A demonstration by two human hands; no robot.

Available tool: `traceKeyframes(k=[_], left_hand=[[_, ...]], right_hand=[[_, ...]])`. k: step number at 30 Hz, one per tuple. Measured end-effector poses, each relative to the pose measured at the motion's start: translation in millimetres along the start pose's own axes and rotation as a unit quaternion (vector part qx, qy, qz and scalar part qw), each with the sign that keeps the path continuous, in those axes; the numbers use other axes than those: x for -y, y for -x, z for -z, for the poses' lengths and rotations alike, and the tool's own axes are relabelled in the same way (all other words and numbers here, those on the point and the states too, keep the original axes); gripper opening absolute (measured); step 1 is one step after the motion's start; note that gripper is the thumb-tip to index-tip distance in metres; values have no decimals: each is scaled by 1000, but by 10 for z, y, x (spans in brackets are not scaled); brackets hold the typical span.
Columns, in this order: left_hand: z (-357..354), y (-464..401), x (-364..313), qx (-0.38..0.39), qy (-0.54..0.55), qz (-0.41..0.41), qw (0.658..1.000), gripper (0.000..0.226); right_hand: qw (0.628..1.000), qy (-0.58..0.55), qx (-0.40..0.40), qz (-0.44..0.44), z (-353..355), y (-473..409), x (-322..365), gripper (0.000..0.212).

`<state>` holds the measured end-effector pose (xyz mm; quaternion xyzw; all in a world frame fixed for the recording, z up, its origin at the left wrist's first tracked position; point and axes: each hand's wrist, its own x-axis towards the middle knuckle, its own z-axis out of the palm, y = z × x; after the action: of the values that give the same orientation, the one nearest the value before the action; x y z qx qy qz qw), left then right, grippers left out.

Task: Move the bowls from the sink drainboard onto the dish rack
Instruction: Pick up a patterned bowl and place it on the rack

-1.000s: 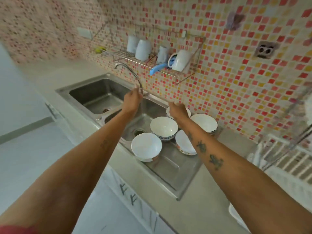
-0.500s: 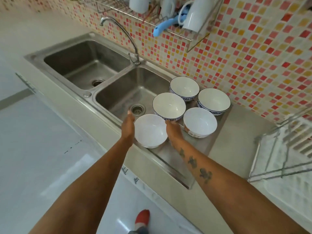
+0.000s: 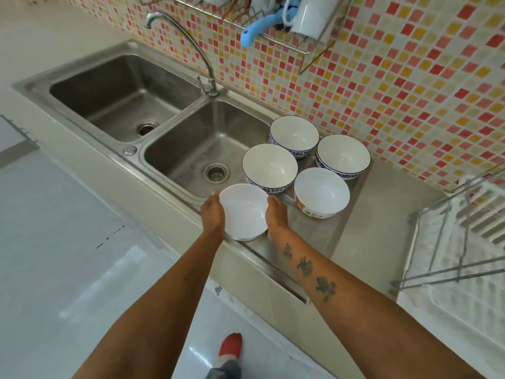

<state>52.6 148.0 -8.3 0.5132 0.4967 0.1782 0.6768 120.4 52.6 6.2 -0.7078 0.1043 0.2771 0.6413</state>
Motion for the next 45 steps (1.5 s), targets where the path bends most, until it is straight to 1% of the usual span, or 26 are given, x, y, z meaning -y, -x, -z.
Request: traceKeyframes(k=[3, 6, 8, 10, 12, 14, 16, 17, 19, 21, 22, 23, 25, 27, 29, 31, 33, 34, 36, 38, 40, 41, 42, 44, 45], left_hand=[[5, 46, -26, 7, 14, 15, 1000, 28], [20, 218, -123, 27, 44, 21, 998, 26], [-57, 340, -350, 32, 79, 14, 996, 30], [-182, 540, -739, 32, 108, -10, 994, 38], [-427, 971, -1274, 83, 135, -53, 986, 43], [-498, 1080, -1664, 83, 167, -70, 980, 40], [-651, 1415, -2037, 131, 190, -76, 970, 36], [-795, 1645, -2197, 164, 199, -83, 963, 41], [-1088, 2104, -2422, 251, 200, -95, 942, 47], [-1344, 2512, -2525, 353, 156, -97, 918, 43], [-1455, 2721, -2548, 412, 138, -88, 896, 45], [-1569, 2891, -2560, 477, 121, -78, 867, 49], [-1804, 3196, -2549, 577, 66, -68, 811, 59], [-1990, 3535, -2505, 639, 0, -56, 767, 60], [-2162, 3872, -2425, 674, -58, -52, 735, 55], [-2290, 4168, -2339, 699, -96, -59, 707, 46], [-2423, 4406, -2255, 723, -117, -67, 677, 40], [-2491, 4500, -2208, 730, -120, -70, 670, 37], [-2661, 4664, -2116, 730, -113, -83, 669, 35], [-2819, 4788, -2029, 710, -97, -100, 690, 43], [-3000, 4909, -1929, 677, -103, -164, 710, 47], [-3082, 4970, -1884, 658, -108, -208, 715, 48], [-3168, 5024, -1835, 639, -115, -255, 716, 55], [-3343, 5097, -1733, 603, -125, -355, 703, 70], [-3408, 5133, -1676, 586, -126, -405, 691, 70]], right_hand=[[1000, -17, -13, -12, 45, 81, 40, 21], [999, -35, -23, 6, 122, 218, 144, 21], [998, -48, -20, 33, 199, 302, 356, 26], [995, -68, -32, 65, 284, 423, 716, 30], [984, -95, -45, 143, 623, 701, 1218, 27], [975, -98, -42, 196, 638, 904, 1587, 28], [952, -121, -33, 280, 896, 1258, 1979, 29], [934, -129, -37, 331, 1110, 1476, 2185, 29], [904, -128, -73, 401, 1545, 1836, 2515, 30], [885, -134, -123, 428, 1978, 2151, 2685, 31], [876, -136, -144, 439, 2203, 2270, 2727, 30], [867, -134, -165, 450, 2425, 2382, 2749, 27], [846, -137, -202, 473, 2837, 2596, 2755, 21], [828, -160, -236, 484, 3215, 2792, 2706, 18], [812, -180, -271, 485, 3564, 2963, 2618, 19], [795, -197, -296, 491, 3856, 3107, 2514, 29], [789, -187, -315, 493, 4142, 3189, 2426, 24], [790, -180, -317, 493, 4271, 3219, 2396, 23], [791, -166, -324, 492, 4560, 3255, 2359, 27], [795, -133, -348, 479, 4820, 3258, 2335, 34], [808, -109, -361, 452, 5053, 3274, 2294, 29], [815, -103, -361, 442, 5152, 3273, 2271, 30], [818, -100, -360, 438, 5235, 3267, 2255, 32], [819, -93, -370, 428, 5356, 3226, 2241, 36], [819, -85, -377, 425, 5395, 3202, 2237, 37]])
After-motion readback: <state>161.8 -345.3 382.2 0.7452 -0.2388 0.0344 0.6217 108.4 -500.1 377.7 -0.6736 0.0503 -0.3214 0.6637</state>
